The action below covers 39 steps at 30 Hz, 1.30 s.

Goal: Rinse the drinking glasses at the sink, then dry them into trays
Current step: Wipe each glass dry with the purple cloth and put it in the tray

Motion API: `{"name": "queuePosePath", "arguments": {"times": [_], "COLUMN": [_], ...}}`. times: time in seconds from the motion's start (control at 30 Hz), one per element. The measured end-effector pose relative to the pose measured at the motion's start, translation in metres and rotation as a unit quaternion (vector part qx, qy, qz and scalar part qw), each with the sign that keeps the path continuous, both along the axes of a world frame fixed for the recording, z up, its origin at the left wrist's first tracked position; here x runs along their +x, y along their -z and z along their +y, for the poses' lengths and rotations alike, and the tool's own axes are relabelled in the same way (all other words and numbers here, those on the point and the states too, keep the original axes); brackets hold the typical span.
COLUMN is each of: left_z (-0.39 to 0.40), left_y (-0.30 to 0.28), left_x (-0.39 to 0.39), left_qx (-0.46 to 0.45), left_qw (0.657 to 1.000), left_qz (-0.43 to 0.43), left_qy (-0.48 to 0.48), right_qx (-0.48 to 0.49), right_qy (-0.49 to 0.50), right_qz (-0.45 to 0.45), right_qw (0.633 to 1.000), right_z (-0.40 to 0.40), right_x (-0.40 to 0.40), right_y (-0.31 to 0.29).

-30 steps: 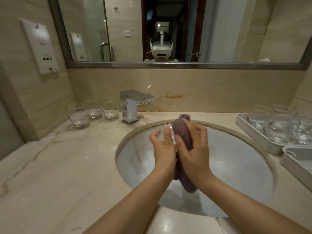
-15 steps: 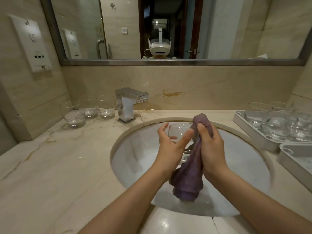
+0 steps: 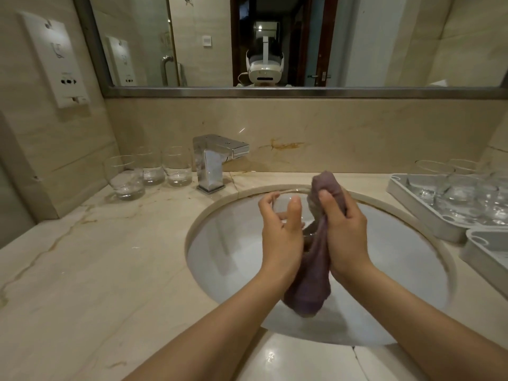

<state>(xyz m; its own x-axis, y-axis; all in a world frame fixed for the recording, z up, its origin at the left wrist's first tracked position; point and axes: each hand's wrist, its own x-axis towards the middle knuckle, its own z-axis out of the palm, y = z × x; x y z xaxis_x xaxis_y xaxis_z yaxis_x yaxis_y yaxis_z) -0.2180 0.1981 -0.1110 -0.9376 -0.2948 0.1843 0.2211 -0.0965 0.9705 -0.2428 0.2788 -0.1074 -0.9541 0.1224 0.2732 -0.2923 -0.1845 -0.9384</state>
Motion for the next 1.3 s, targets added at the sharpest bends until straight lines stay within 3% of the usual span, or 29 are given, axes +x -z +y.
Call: {"name": "queuePosePath", "arguments": {"times": [0.07, 0.13, 0.33, 0.47, 0.57, 0.67, 0.77, 0.9, 1.03, 1.17, 1.3], "left_z": [0.003, 0.003, -0.005, -0.013, -0.012, -0.013, -0.01, 0.0, 0.003, -0.002, -0.009], "left_y": [0.0, -0.003, -0.008, -0.004, -0.003, -0.002, -0.005, -0.003, 0.0, -0.003, -0.006], "left_x": [0.002, 0.003, -0.001, -0.008, -0.011, -0.015, -0.01, -0.003, -0.001, 0.0, -0.003], "left_qx": [-0.015, -0.037, -0.07, -0.013, 0.071, 0.092, 0.052, -0.002, -0.06, -0.109, -0.107], "left_qw": [0.999, 0.998, 0.992, 0.999, 0.995, 0.993, 0.997, 0.998, 0.993, 0.983, 0.989], "left_qz": [0.001, -0.01, -0.074, -0.046, -0.068, -0.066, -0.052, -0.046, -0.058, -0.092, -0.07], "left_qy": [0.029, 0.052, 0.068, 0.008, -0.003, -0.029, -0.013, 0.053, 0.087, 0.117, 0.069], "right_qx": [-0.098, -0.132, -0.104, 0.023, 0.192, 0.251, 0.166, 0.051, -0.099, -0.113, -0.116], "right_qy": [-0.042, -0.047, -0.009, 0.026, 0.082, 0.098, 0.108, 0.08, 0.02, 0.012, -0.007], "right_qz": [-0.093, -0.135, -0.114, 0.013, 0.171, 0.256, 0.212, 0.052, -0.108, -0.148, -0.155], "right_qw": [0.99, 0.981, 0.988, 0.999, 0.963, 0.928, 0.957, 0.994, 0.989, 0.982, 0.981], "right_z": [0.007, 0.011, 0.011, 0.002, -0.009, -0.016, -0.015, 0.003, 0.013, 0.015, 0.012], "right_x": [0.001, 0.001, 0.003, 0.011, 0.02, 0.014, 0.01, 0.003, 0.0, 0.0, 0.001], "right_y": [-0.004, -0.006, -0.009, -0.008, 0.004, 0.017, 0.01, -0.001, -0.012, -0.013, -0.014]}}
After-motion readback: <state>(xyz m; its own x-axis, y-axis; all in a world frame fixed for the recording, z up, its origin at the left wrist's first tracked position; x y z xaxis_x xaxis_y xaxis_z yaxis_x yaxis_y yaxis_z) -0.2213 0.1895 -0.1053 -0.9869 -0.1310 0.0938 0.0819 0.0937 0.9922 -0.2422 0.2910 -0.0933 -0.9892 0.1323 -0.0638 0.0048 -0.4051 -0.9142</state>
